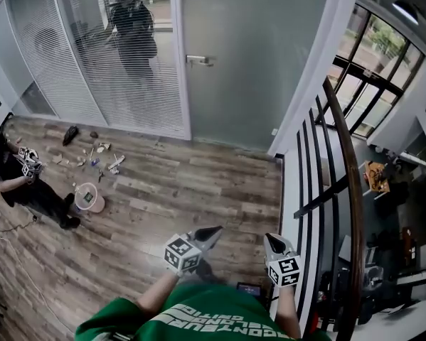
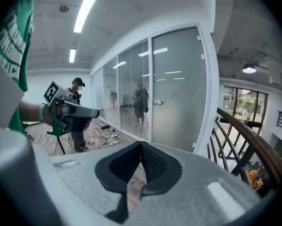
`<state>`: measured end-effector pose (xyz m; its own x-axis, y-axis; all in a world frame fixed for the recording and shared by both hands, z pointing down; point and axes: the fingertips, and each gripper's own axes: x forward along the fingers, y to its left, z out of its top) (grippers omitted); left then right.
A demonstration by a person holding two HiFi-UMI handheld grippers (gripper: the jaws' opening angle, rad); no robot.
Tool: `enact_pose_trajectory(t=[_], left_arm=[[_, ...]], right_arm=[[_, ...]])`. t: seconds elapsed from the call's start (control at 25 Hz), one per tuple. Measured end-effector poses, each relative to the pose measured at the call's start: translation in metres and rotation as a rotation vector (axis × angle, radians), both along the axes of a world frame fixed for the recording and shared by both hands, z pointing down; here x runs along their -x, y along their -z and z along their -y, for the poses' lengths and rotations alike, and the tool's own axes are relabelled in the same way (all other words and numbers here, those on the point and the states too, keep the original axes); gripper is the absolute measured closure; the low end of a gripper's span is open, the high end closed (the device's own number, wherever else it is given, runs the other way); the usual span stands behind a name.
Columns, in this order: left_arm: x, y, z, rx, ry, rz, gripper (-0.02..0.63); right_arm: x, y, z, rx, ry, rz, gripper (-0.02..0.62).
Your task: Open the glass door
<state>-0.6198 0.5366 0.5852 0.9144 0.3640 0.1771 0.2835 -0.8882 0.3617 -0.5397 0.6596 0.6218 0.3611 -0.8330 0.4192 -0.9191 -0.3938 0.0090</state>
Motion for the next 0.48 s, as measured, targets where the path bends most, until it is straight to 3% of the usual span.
enact_pose_trajectory(t=[0.48], left_arm=[[-0.009,-0.006,0.014,0.041,0.056,0.009,0.591]], right_arm=[[-0.019,0.001,0.023,0.002,0.053,-0.006,0.603]])
